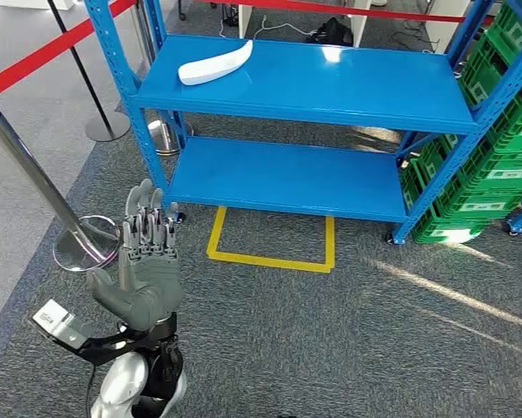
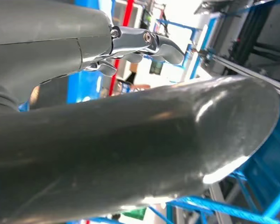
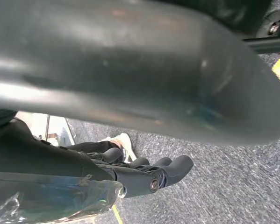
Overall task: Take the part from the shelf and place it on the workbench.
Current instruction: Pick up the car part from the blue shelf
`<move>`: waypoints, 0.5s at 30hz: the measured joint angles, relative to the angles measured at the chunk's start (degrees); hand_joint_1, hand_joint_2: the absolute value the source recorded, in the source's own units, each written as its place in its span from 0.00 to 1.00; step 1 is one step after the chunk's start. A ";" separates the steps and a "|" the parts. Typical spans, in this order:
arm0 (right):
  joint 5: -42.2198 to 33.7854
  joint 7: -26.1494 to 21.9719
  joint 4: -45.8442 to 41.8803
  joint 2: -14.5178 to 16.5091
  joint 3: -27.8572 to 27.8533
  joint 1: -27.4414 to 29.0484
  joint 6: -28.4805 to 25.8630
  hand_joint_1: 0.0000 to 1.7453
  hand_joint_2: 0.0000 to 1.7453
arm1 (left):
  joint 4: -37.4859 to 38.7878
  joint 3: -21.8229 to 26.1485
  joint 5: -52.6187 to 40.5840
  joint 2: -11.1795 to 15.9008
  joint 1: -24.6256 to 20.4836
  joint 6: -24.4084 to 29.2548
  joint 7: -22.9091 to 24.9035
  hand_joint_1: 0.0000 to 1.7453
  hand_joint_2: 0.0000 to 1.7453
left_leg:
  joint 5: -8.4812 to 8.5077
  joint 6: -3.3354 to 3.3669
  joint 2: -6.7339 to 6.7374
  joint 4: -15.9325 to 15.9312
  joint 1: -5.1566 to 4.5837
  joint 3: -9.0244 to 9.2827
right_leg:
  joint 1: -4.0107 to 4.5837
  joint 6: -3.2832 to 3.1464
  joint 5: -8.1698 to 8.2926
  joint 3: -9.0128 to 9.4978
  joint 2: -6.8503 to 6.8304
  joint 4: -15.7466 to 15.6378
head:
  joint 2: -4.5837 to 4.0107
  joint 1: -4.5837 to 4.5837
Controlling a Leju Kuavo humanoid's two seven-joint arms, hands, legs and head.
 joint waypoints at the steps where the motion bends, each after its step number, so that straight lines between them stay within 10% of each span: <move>1: 0.01 0.00 0.00 0.00 0.00 -0.01 -0.02 0.00 0.00 | 0.07 0.03 -0.04 -0.01 -0.01 0.04 0.03 0.00 0.00 | -0.02 -0.02 -0.06 0.00 -0.02 0.06 | 0.04 -0.16 1.25 0.98 0.01 -2.11 | 0.00 0.00; 5: 0.20 -0.05 0.00 -0.04 0.01 -0.19 -0.22 0.00 0.00 | 0.50 0.15 -0.19 -0.08 -0.02 0.46 0.64 0.00 0.00 | -0.26 -0.60 -0.26 0.22 -0.35 0.13 | 0.30 -0.90 6.01 6.63 0.22 -13.99 | 0.00 -0.05; 9: 0.32 -1.24 0.00 -0.04 0.01 -0.25 0.51 0.00 0.00 | 1.09 0.21 0.89 -0.08 -0.06 -1.11 1.19 0.00 0.00 | -0.60 -1.81 -0.20 0.58 -0.26 -0.20 | 0.28 -1.63 6.19 7.19 0.39 -15.34 | 0.00 -0.15; 15: 1.04 -1.31 0.00 -0.04 0.03 -0.60 0.73 0.00 0.00 | 1.17 0.22 0.32 0.20 -0.17 -2.89 -0.68 0.00 0.00 | -7.42 -3.18 -0.01 15.81 0.17 -7.62 | -0.09 -2.32 6.32 7.27 0.08 -15.57 | 0.00 -0.55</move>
